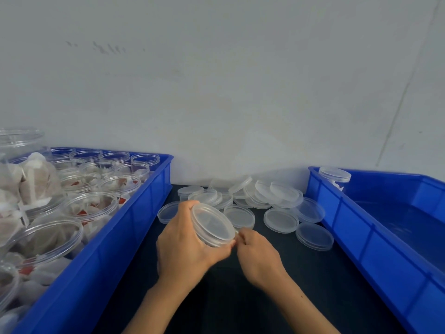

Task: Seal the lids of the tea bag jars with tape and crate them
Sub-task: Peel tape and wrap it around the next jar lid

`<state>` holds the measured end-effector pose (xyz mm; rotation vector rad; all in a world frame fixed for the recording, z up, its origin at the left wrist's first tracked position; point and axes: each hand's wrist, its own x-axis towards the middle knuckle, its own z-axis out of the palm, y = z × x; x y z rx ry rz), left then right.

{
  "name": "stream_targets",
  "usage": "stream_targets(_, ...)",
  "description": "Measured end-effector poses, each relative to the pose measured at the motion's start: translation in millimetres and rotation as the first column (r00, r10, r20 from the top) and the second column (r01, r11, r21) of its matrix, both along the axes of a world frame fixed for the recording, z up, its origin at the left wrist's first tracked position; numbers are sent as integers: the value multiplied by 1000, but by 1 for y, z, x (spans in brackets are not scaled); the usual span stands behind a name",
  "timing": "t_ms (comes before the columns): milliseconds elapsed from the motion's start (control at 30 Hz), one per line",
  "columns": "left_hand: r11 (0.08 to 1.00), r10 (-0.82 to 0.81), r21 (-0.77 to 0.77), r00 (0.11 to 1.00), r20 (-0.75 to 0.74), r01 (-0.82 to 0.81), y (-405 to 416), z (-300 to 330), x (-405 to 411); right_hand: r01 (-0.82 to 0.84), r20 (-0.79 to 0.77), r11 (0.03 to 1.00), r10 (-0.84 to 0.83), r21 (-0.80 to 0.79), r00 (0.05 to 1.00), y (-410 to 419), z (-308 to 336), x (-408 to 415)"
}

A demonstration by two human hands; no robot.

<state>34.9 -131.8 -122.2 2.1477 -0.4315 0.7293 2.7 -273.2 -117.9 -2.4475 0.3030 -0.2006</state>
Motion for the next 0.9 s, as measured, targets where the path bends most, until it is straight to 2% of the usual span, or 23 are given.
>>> stream_targets(267, 995, 52, 84, 994, 92, -60, 0, 1, 0, 39, -53, 999, -38, 3, 998, 4, -1, 4)
stream_targets(467, 998, 21, 56, 1000, -15, -20, 0, 3, -1, 69, -44, 998, -68, 13, 997, 8, 1, 6)
stream_targets(533, 1000, -21, -13, 998, -53, 20, 3, 3, -7, 90, -53, 996, -89, 6, 995, 5, 4, 9)
stream_targets(600, 971, -172, -185, 979, -113, 150, -4, 5, -23, 149, -71, 982, -158, -115, 985, -9, 12, 13)
stream_targets(633, 955, -236, -216, 962, -134, 204, -7, 6, -30, 189, -70, 975, -198, -117, 978, -18, 12, 15)
stream_targets(700, 958, -248, -179, 961, -123, 225, -10, 7, -32, 188, -47, 980, -191, -65, 980, -23, 9, 16)
stream_targets(733, 961, -233, -180, 966, -109, 212, -13, 7, -29, 150, -35, 984, -153, -95, 988, -24, 4, 14)
stream_targets(900, 958, -200, -236, 968, -154, 161, -5, 6, -11, 69, 59, 996, -65, -55, 996, -25, -16, 16)
